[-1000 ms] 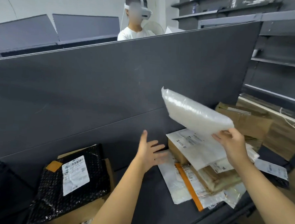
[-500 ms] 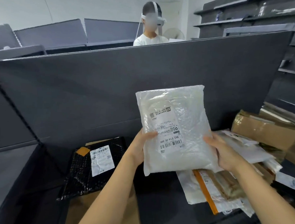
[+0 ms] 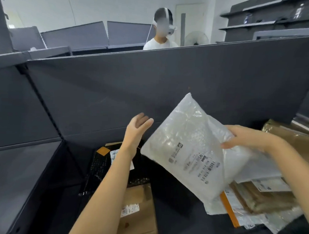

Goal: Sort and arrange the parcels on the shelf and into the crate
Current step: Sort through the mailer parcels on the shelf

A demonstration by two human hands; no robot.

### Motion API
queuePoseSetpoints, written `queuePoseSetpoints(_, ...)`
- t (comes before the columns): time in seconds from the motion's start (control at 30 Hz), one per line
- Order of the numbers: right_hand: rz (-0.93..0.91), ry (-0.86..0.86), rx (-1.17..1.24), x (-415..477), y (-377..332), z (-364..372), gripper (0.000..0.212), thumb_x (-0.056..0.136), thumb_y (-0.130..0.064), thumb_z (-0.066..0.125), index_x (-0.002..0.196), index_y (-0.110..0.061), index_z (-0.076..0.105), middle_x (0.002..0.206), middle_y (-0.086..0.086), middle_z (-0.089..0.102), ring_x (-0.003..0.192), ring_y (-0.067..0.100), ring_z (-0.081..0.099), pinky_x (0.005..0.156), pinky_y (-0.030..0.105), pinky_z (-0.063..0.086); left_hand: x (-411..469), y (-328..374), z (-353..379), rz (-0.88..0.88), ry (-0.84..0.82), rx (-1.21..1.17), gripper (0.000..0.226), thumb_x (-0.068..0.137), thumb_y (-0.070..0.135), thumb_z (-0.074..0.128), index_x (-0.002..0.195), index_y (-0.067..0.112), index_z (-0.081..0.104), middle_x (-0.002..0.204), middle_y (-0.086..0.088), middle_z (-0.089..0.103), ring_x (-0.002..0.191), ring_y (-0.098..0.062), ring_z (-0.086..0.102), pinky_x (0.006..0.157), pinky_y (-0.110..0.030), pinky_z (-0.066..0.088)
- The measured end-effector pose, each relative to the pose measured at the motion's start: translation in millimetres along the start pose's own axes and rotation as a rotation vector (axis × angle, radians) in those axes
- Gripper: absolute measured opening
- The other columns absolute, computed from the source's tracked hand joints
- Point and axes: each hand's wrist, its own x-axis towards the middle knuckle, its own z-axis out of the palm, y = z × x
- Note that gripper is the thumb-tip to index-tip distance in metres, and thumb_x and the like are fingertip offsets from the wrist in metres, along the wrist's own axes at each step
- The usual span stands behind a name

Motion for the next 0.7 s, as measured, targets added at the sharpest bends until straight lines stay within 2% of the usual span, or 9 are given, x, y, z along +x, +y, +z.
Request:
queuePoseSetpoints(0.13,0.052,-0.113,-0.179,11,-26,-4,0.038,0.075,-0.02,0.075,0.109,-0.032,0.064,0.106,-0.014,0.071,0.097,0.006,0.067,0.08,0.025,0.052,-3,9,6,-0.12,-0.43,0.216,0.05,0.077,0.045,0.073,0.12,0.022,0.064,0.113,0.002,0.071,0.102,-0.017,0.069,0.092,-0.037,0.053)
queuePoseSetpoints(0.2,0.018,-0.047,-0.357,16,-35,-1,0.038,0.072,-0.029,0.075,0.106,-0.039,0.063,0.107,-0.016,0.069,0.099,0.005,0.065,0.085,0.031,0.051,-9,3,14,-0.131,-0.48,0.197,0.035,0.078,0.042,0.074,0.106,0.021,0.071,0.104,-0.001,0.075,0.093,-0.02,0.072,0.081,-0.034,0.057)
queuePoseSetpoints(0.27,-0.021,0.253,-0.558,22,-36,-1,0.046,0.071,-0.043,0.073,0.114,-0.046,0.056,0.122,-0.015,0.062,0.113,0.012,0.056,0.096,0.039,0.046,-12,-6,16,-0.068,-0.328,0.133,0.028,0.081,0.038,0.073,0.101,0.018,0.073,0.099,-0.002,0.075,0.09,-0.021,0.073,0.078,-0.034,0.058)
queuePoseSetpoints(0.33,-0.102,0.661,-0.573,28,-26,2,0.07,0.072,-0.051,0.071,0.135,-0.042,0.041,0.141,-0.012,0.047,0.13,0.017,0.043,0.107,0.046,0.035,-14,-16,15,-0.043,-0.15,0.017,0.027,0.082,0.033,0.072,0.103,0.015,0.071,0.098,-0.005,0.076,0.09,-0.025,0.072,0.076,-0.036,0.059)
queuePoseSetpoints(0.4,-0.15,0.878,-0.24,35,-14,10,0.09,0.07,-0.054,0.073,0.145,-0.036,0.027,0.151,-0.005,0.032,0.137,0.019,0.032,0.109,0.047,0.031,-14,-25,14,-0.07,0.002,-0.186,0.031,0.08,0.029,0.073,0.106,0.013,0.069,0.1,-0.008,0.075,0.093,-0.028,0.072,0.079,-0.043,0.058)
queuePoseSetpoints(0.47,-0.065,0.788,0.249,42,-7,27,0.112,0.059,-0.061,0.075,0.149,-0.034,0.013,0.155,-0.002,0.024,0.138,0.02,0.03,0.105,0.045,0.034,-15,-29,14,-0.079,0.119,-0.4,0.036,0.076,0.028,0.073,0.11,0.015,0.066,0.104,-0.007,0.074,0.096,-0.027,0.071,0.084,-0.045,0.056)
queuePoseSetpoints(0.53,0.027,0.581,0.701,50,1,53,0.116,0.053,-0.057,0.078,0.148,-0.033,0.016,0.151,0.001,0.032,0.131,0.026,0.042,0.095,0.046,0.043,-17,-32,19,-0.072,0.168,-0.6,0.042,0.079,0.026,0.07,0.119,0.014,0.062,0.112,-0.009,0.072,0.103,-0.028,0.069,0.09,-0.046,0.053)
queuePoseSetpoints(0.63,-0.021,0.307,1.154,68,9,100,0.065,0.068,-0.039,0.077,0.123,-0.023,0.047,0.13,0.003,0.055,0.107,0.029,0.063,0.074,0.044,0.055,-25,-45,40,-0.104,0.181,-0.798,0.05,0.085,0.024,0.065,0.131,0.007,0.053,0.125,-0.017,0.064,0.112,-0.033,0.063,0.099,-0.05,0.048)
queuePoseSetpoints(0.7,-0.166,0.254,1.221,78,6,127,0.043,0.079,-0.024,0.068,0.121,-0.018,0.058,0.121,0.008,0.066,0.105,0.027,0.066,0.079,0.042,0.058,-34,-58,55,-0.155,0.123,-0.799,0.051,0.086,0.023,0.065,0.133,0.006,0.052,0.127,-0.019,0.063,0.115,-0.034,0.061,0.101,-0.05,0.047)
